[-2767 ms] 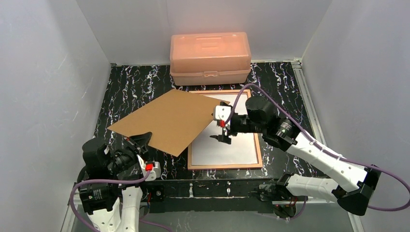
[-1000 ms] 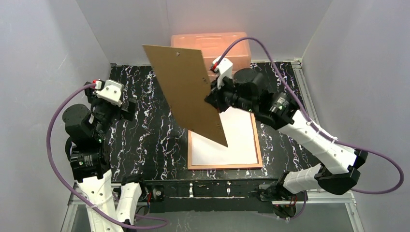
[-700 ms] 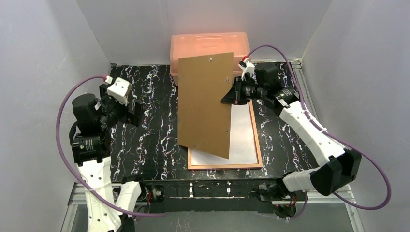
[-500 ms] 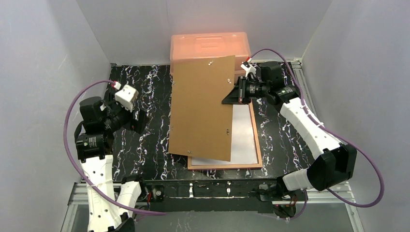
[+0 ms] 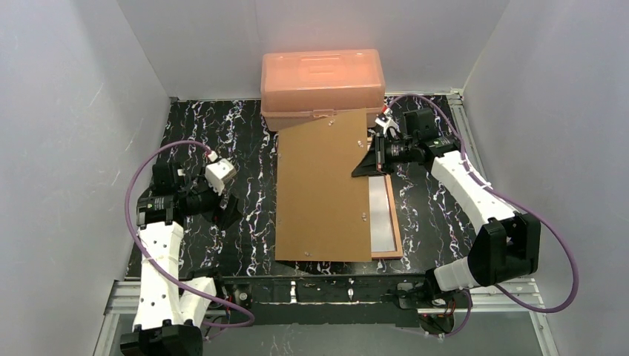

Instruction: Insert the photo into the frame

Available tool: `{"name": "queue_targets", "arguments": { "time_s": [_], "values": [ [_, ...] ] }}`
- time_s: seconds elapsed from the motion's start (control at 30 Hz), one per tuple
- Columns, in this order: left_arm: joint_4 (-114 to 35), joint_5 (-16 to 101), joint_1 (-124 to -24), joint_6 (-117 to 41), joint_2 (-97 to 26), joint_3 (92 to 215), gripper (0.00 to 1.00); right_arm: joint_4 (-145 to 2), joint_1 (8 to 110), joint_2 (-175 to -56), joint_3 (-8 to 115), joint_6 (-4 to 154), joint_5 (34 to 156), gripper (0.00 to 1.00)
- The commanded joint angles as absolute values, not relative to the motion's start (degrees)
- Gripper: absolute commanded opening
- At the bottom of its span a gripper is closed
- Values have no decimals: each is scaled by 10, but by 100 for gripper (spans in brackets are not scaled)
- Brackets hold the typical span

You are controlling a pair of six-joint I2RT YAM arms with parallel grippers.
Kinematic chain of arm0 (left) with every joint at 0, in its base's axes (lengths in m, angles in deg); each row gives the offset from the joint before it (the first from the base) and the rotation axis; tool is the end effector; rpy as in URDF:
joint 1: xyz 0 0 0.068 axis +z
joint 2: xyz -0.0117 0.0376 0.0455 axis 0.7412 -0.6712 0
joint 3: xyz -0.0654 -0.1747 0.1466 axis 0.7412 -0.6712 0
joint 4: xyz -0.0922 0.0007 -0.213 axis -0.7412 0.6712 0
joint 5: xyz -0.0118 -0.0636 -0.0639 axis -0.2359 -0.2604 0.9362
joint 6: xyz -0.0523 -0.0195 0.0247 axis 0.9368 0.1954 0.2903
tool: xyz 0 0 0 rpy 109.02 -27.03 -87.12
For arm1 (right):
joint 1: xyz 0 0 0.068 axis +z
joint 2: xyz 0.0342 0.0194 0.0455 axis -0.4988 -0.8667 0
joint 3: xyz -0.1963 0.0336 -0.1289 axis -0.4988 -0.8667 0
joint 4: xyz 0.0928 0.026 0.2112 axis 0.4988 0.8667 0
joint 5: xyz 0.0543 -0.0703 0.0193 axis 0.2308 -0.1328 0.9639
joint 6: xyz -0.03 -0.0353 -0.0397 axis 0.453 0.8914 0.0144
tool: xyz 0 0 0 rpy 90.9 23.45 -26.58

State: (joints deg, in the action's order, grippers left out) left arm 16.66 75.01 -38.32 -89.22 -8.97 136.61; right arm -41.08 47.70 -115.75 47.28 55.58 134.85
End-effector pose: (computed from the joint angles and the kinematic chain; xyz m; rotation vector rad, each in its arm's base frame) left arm 0.1526 -0.0046 0.2855 0.8605 2.0260 -0.3931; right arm 0.2591 0.1187 0.2815 -0.2776 2.3701 1.3496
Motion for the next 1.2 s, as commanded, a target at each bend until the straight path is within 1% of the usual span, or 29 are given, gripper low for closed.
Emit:
{"name": "queue_targets", "arguments": {
  "time_s": [0.0,0.1,0.23,0.4,0.53,0.77,0.87,0.97,1.07,1.17],
  "values": [
    [191,755,-402,-958,-92,1350,81,-384,446,-1155,474,596,1369,1],
    [184,744,-416,-961,-103,1348,81,-336,442,-1188,503,638,1347,1],
    [171,731,-438,-964,-113,1343,80,-317,441,-1222,521,661,1326,1],
    [156,714,-465,-963,-121,1334,80,-270,441,-1266,546,705,1255,1],
    [145,705,-480,-950,-130,1332,80,-265,441,-1287,546,709,1200,1],
    [132,684,-513,-940,-144,1329,79,-252,441,-1311,562,719,1192,1],
    [124,671,-528,-931,-150,1327,78,-244,436,-1311,579,729,1203,1],
    [119,658,-547,-921,-154,1329,75,-252,424,-1296,588,725,1248,1],
    [117,646,-563,-919,-157,1329,73,-267,402,-1275,589,710,1307,1],
    [113,637,-575,-924,-163,1328,72,-314,381,-1252,561,677,1382,1]
  ]
}}
